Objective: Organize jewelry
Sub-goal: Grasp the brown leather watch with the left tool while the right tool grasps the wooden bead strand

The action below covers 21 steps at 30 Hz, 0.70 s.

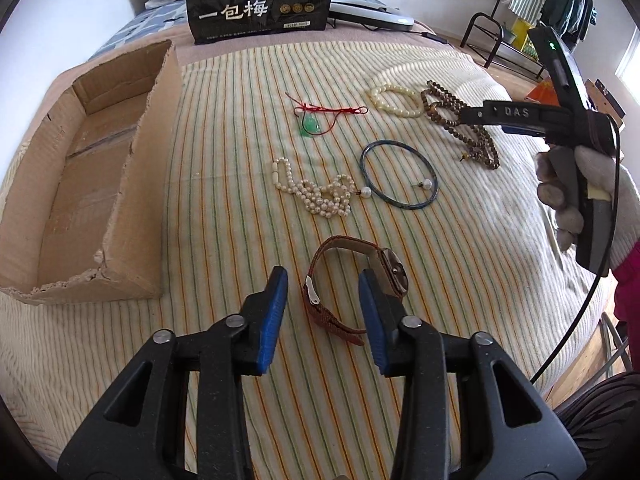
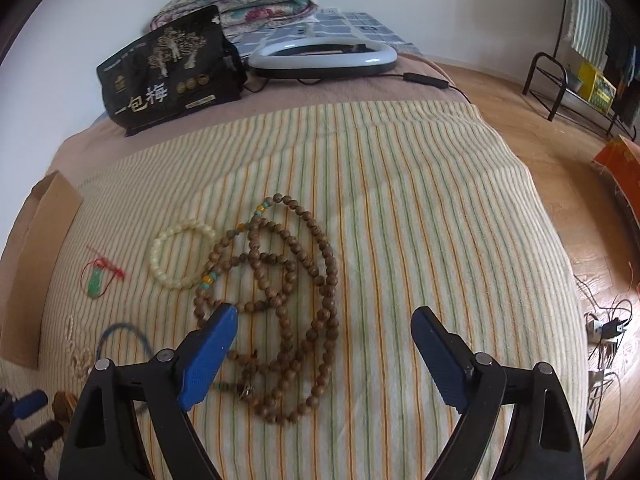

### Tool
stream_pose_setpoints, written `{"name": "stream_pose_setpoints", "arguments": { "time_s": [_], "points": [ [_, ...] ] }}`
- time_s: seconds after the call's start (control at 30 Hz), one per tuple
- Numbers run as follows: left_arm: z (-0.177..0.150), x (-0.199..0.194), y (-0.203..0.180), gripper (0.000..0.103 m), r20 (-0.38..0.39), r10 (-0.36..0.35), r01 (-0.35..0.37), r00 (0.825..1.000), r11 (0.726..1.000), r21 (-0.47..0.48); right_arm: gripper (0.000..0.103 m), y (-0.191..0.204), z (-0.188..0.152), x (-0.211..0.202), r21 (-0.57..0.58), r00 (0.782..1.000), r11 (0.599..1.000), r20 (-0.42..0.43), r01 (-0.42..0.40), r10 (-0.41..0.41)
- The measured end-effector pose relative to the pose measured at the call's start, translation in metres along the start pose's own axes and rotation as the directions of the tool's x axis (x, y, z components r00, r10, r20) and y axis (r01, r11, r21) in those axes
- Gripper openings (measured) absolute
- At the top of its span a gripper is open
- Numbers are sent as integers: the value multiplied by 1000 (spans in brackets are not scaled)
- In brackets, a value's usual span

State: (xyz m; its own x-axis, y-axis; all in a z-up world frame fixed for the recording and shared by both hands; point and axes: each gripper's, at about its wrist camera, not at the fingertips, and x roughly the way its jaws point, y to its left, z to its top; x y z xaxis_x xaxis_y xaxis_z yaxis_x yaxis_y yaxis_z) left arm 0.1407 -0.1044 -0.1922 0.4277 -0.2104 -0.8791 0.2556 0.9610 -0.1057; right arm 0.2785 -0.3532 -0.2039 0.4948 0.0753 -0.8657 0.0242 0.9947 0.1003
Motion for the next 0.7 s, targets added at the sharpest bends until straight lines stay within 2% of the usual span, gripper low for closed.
{"name": "stream_pose_setpoints", "arguments": {
  "time_s": [0.2,0.27,0.33,0.47,0.57,0.63,0.67,0.7],
  "points": [
    [-3,10,2,30,-25,-8,7,1000,1000,-11,90,2,9,16,21,1000,1000,-21,3,-2],
    [-4,13,2,20,-34,-13,13,999,1000,-18,90,5,11,19,7,1000,1000,-22,13,-13],
    [-5,16,2,20,-37,-12,11,999,1000,-20,90,9,12,24,-9,999,1000,-30,23,-24],
    [-5,17,3,17,-29,-13,13,999,1000,-19,82,16,10,29,-40,999,998,-32,42,-43],
    [-5,18,2,13,-22,-9,9,1000,1000,-16,58,20,8,27,-59,999,998,-29,23,-24],
    [-5,18,1,11,-18,-6,6,1000,1000,-12,32,22,8,25,-73,999,997,-34,9,-12],
    [-5,18,0,10,-15,-5,5,1000,1000,-9,26,22,8,25,-74,999,997,-40,-4,1],
    [-5,17,0,9,-13,-6,6,1000,1000,-7,16,22,9,23,-76,999,997,-45,-15,12]
  ]
}}
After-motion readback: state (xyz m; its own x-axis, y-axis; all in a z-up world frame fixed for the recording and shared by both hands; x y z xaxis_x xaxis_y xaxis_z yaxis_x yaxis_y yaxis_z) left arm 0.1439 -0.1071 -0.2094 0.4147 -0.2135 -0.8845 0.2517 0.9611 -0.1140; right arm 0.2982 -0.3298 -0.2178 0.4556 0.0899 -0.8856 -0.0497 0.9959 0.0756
